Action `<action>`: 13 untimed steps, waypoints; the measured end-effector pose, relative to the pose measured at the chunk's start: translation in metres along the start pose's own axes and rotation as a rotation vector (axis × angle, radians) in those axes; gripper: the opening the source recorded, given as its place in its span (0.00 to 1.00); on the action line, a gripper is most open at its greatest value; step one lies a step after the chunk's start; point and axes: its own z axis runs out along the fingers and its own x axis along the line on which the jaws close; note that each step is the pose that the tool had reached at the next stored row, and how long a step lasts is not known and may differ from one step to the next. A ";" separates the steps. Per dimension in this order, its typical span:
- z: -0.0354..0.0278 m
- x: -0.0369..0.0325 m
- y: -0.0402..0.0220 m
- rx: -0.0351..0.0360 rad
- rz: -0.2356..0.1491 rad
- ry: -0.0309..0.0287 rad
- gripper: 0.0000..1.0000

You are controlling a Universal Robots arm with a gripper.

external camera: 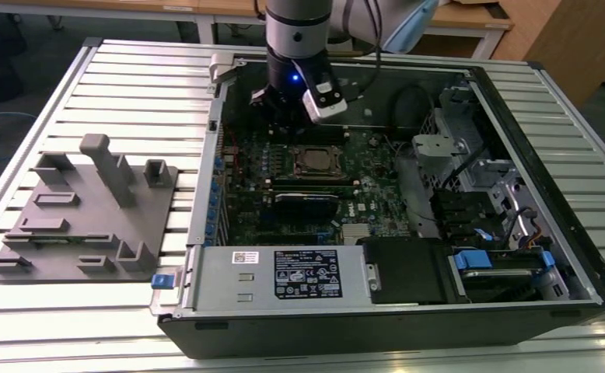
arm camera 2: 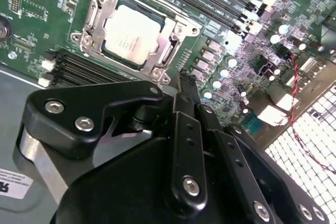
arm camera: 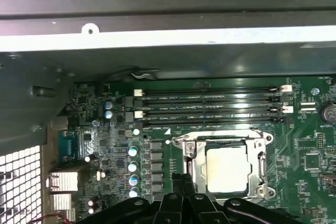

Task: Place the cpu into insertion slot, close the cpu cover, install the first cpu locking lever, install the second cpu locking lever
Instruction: 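Install the first cpu locking lever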

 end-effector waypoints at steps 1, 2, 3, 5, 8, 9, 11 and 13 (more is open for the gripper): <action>0.0000 0.0007 0.0000 0.0000 0.000 0.0000 0.11; -0.0001 0.0015 -0.0001 0.0001 0.000 -0.0001 0.11; -0.0001 0.0027 -0.0002 0.0000 0.000 -0.0004 0.11; 0.0000 0.0058 -0.0005 0.0001 0.000 -0.0008 0.11; 0.0003 0.0099 -0.0013 -0.0060 0.000 -0.0005 0.11; 0.0004 0.0108 -0.0016 -0.0108 0.000 -0.0003 0.11; 0.0004 0.0122 -0.0023 -0.0222 0.000 0.0004 0.11; 0.0004 0.0128 -0.0029 -0.0529 0.001 0.0021 0.11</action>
